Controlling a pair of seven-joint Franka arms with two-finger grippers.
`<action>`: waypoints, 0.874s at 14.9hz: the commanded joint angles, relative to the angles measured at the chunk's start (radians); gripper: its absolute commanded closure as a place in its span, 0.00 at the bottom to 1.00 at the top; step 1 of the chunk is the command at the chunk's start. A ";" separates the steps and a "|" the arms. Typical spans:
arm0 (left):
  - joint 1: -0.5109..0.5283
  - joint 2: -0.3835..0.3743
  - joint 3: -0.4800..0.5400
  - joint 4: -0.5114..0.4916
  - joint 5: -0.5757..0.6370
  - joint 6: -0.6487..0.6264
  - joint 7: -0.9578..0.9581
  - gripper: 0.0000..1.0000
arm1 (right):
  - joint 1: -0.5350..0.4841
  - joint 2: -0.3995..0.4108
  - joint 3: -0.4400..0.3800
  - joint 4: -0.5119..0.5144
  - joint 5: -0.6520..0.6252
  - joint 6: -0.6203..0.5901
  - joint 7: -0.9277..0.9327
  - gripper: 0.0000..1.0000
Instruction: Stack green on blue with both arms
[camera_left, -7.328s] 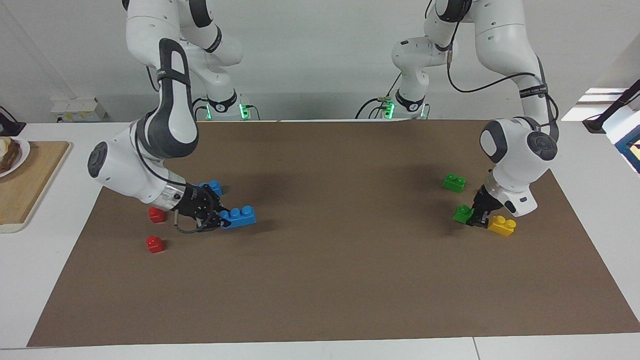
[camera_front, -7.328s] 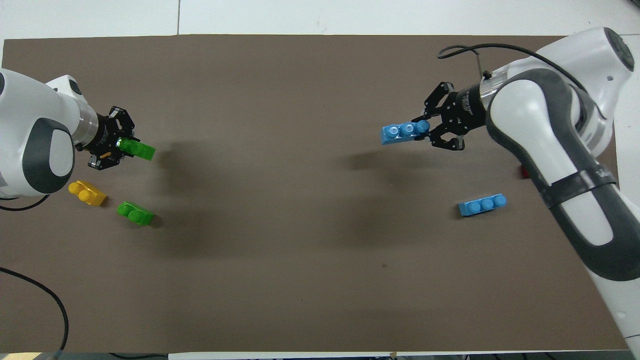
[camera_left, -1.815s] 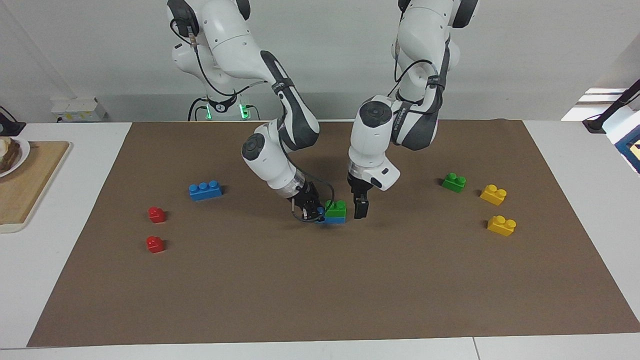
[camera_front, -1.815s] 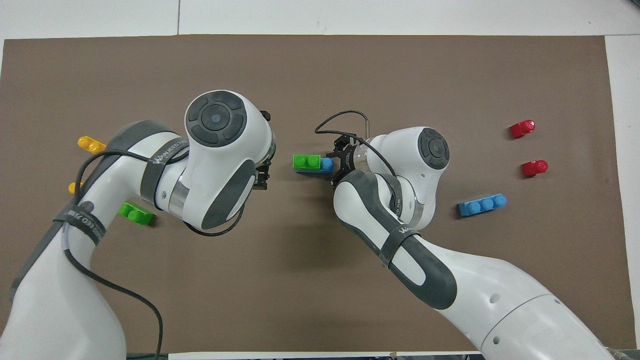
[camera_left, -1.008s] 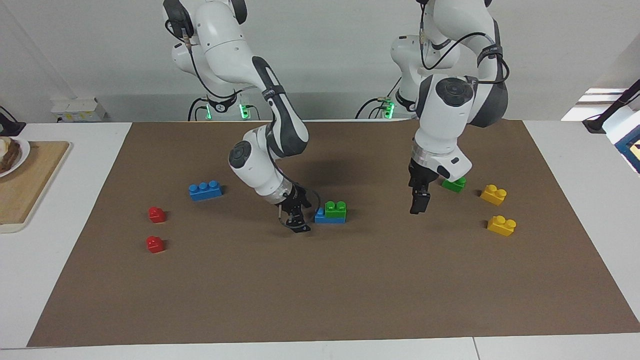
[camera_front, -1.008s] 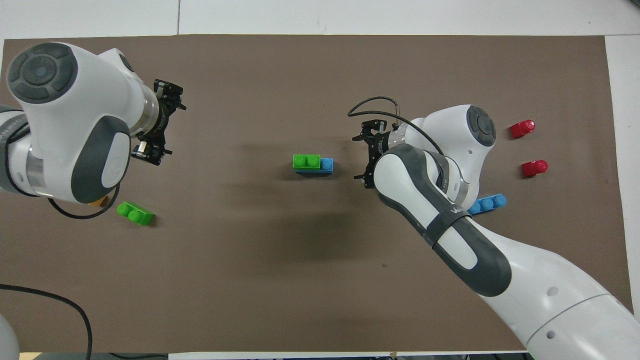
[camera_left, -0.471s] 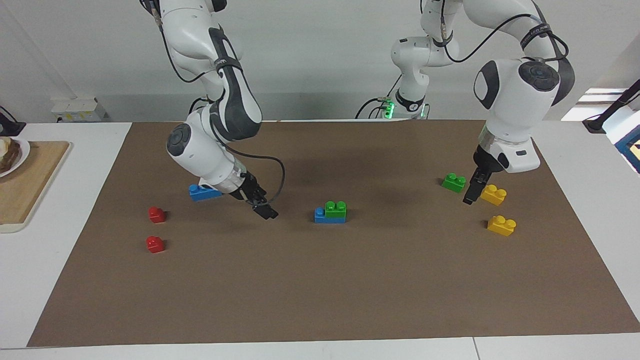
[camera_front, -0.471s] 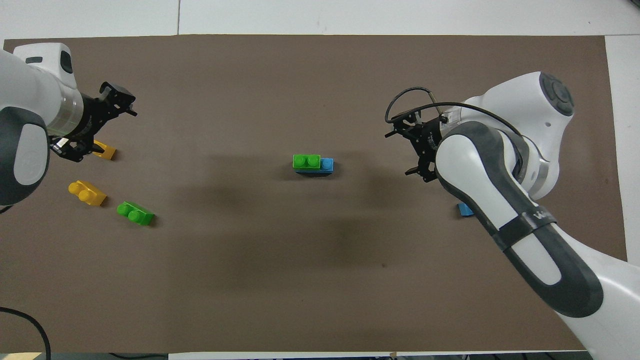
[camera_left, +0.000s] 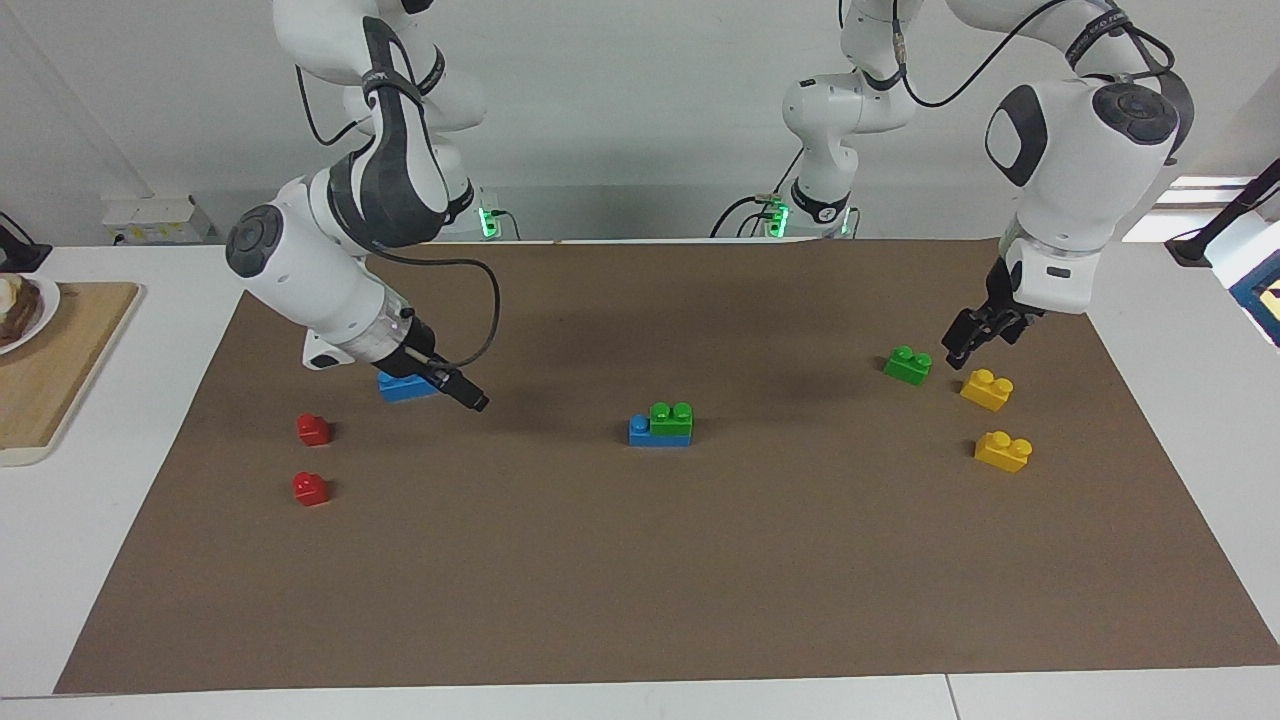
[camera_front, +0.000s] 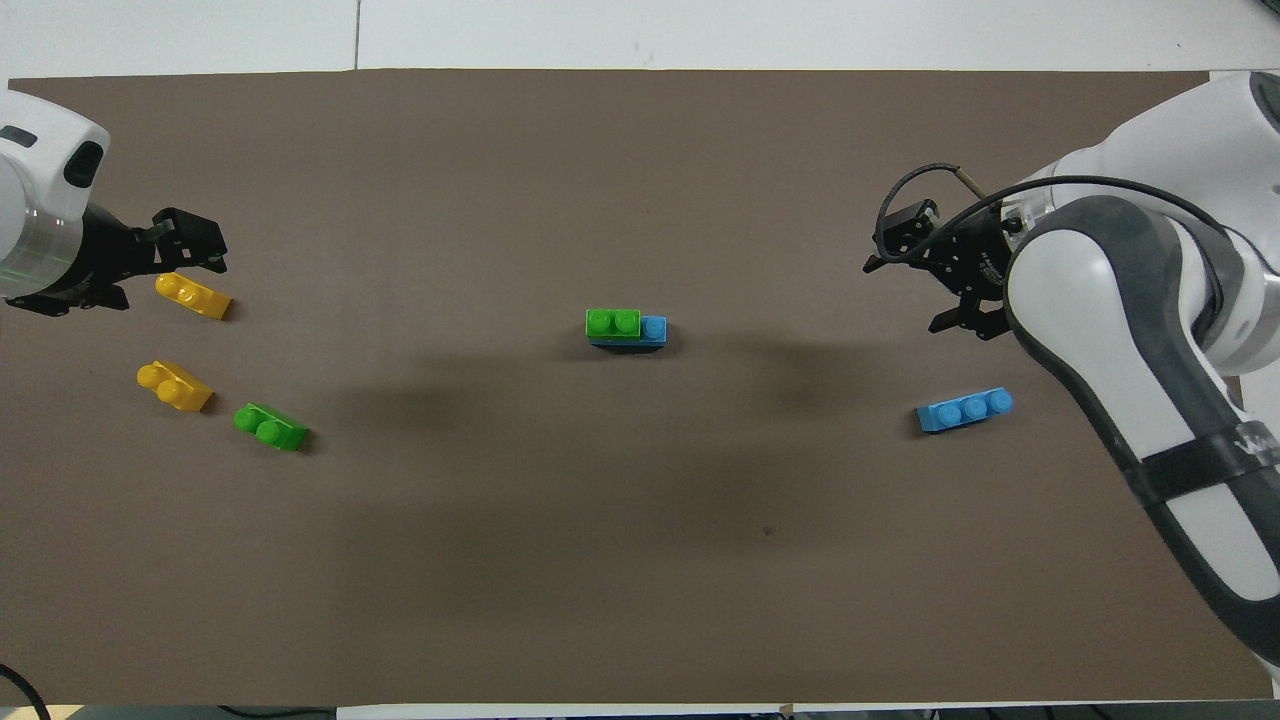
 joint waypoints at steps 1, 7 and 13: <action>0.014 -0.057 -0.005 -0.025 0.006 -0.051 0.178 0.00 | -0.015 -0.063 0.012 0.012 -0.111 -0.059 -0.158 0.00; 0.012 -0.162 -0.009 -0.110 0.006 -0.106 0.241 0.00 | -0.028 -0.201 0.012 0.005 -0.254 -0.158 -0.462 0.00; 0.033 -0.178 -0.003 -0.132 -0.049 -0.083 0.301 0.00 | -0.151 -0.251 0.010 0.008 -0.267 -0.250 -0.651 0.00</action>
